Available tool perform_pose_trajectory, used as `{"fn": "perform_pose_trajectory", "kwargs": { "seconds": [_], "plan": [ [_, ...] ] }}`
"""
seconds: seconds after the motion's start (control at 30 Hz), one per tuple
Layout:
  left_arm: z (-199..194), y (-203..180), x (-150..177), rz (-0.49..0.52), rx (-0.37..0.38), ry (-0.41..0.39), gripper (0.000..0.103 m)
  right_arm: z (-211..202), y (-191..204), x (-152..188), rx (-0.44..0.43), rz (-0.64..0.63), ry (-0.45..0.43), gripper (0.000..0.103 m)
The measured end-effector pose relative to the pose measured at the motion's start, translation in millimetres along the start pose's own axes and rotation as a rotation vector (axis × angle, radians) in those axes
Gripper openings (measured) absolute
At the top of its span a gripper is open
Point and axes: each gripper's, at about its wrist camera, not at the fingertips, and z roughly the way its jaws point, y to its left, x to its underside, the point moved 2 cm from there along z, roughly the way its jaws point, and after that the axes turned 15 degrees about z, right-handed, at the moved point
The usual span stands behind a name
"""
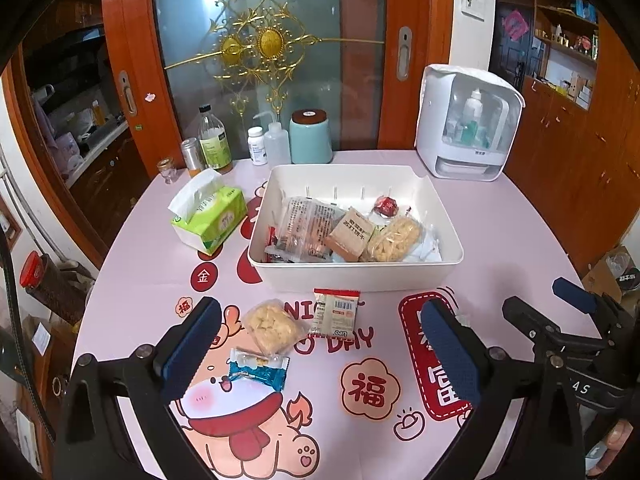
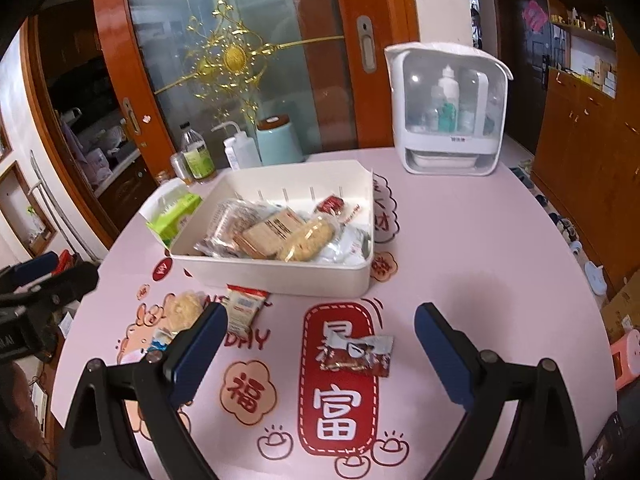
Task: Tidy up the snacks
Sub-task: 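Withdraw both open tools from the tray back over the remaining snacks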
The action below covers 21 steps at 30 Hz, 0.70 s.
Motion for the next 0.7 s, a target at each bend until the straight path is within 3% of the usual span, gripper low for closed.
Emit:
{"fn": "perform_pose_trajectory", "kwargs": {
  "seconds": [0.4, 0.7],
  "plan": [
    [42.8, 3.5, -1.4, 0.054, 0.049, 0.062, 0.101, 31.3, -22.0, 23.4, 0.050, -0.009, 0.049, 0.096],
    [101.8, 10.3, 20.1, 0.065, 0.087, 0.176, 0.101, 62.6, -46.2, 58.8, 0.007, 0.007, 0.174, 0.095]
  ]
}}
